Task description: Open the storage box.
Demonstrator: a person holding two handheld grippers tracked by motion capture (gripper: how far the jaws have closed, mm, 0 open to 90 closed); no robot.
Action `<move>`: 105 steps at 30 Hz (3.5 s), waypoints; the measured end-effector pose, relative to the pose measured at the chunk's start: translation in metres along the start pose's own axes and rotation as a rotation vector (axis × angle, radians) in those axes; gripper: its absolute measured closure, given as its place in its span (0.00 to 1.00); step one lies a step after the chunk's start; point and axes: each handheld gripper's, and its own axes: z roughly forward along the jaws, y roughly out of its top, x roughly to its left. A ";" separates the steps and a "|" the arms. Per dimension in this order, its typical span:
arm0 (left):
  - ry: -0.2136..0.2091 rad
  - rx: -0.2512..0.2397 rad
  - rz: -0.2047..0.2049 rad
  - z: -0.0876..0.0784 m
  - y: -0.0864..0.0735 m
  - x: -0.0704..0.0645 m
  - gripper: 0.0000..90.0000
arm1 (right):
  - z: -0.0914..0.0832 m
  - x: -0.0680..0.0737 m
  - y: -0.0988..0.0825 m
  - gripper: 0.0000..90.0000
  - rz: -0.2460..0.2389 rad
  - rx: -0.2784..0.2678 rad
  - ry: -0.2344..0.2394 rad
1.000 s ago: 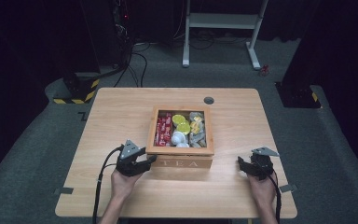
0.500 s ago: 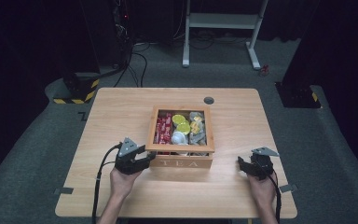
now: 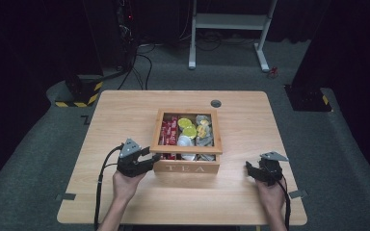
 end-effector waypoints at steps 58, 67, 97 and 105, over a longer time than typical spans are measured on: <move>-0.021 -0.038 -0.073 -0.004 0.047 0.012 0.62 | 0.000 0.001 0.000 0.37 0.003 0.001 0.003; -0.014 -0.035 -0.066 -0.004 0.054 0.012 0.62 | -0.001 0.001 -0.001 0.36 -0.004 0.004 0.016; -0.023 -0.041 -0.076 -0.002 0.063 0.015 0.62 | -0.021 0.018 0.015 0.46 0.000 -0.083 0.170; -0.022 -0.037 -0.076 -0.002 0.064 0.016 0.62 | -0.026 0.027 0.024 0.49 -0.018 -0.089 0.231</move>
